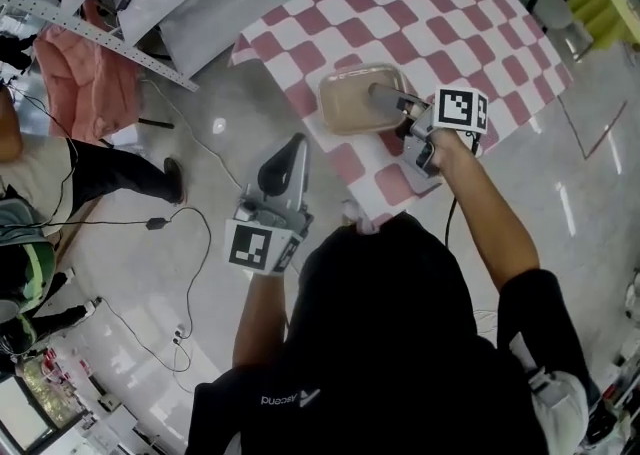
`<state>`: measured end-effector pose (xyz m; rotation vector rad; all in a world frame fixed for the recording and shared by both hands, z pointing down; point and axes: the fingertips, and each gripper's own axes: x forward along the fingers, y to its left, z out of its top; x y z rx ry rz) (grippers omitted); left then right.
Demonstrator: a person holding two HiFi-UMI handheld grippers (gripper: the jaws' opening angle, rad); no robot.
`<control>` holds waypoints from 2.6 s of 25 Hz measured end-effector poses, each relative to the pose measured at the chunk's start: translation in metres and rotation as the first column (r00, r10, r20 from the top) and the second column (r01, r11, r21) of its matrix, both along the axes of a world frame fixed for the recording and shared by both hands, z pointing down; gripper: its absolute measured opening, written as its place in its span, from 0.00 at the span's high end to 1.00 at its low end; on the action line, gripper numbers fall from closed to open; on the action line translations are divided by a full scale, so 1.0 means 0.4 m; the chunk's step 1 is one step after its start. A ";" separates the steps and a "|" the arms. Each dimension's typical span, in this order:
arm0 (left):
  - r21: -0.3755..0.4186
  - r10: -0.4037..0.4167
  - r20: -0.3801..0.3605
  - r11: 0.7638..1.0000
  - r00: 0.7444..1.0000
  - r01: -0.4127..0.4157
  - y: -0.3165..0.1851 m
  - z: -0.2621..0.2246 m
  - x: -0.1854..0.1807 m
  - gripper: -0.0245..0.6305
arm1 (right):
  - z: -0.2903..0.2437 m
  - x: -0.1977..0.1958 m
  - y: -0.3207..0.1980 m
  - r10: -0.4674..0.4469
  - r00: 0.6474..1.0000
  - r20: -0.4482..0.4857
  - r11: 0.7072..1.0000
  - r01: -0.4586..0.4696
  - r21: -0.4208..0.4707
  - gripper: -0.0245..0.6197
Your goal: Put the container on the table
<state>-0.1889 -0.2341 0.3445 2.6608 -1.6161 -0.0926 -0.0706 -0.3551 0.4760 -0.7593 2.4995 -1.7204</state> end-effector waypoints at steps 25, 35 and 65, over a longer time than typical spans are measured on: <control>-0.059 -0.157 0.000 0.986 0.988 0.157 -0.073 0.041 0.063 0.95 | 0.126 0.025 -0.209 -0.139 0.852 -0.504 0.952 0.256 0.170 0.45; -0.037 -0.084 -0.011 0.996 0.996 0.084 -0.100 0.018 0.127 0.95 | -0.229 0.039 -0.064 0.063 0.912 -0.406 0.504 0.322 0.801 0.62; 0.037 0.145 0.001 0.989 0.989 -0.144 -0.071 -0.040 0.321 0.95 | -0.361 0.138 0.234 0.150 0.941 -0.302 0.355 0.234 0.905 0.96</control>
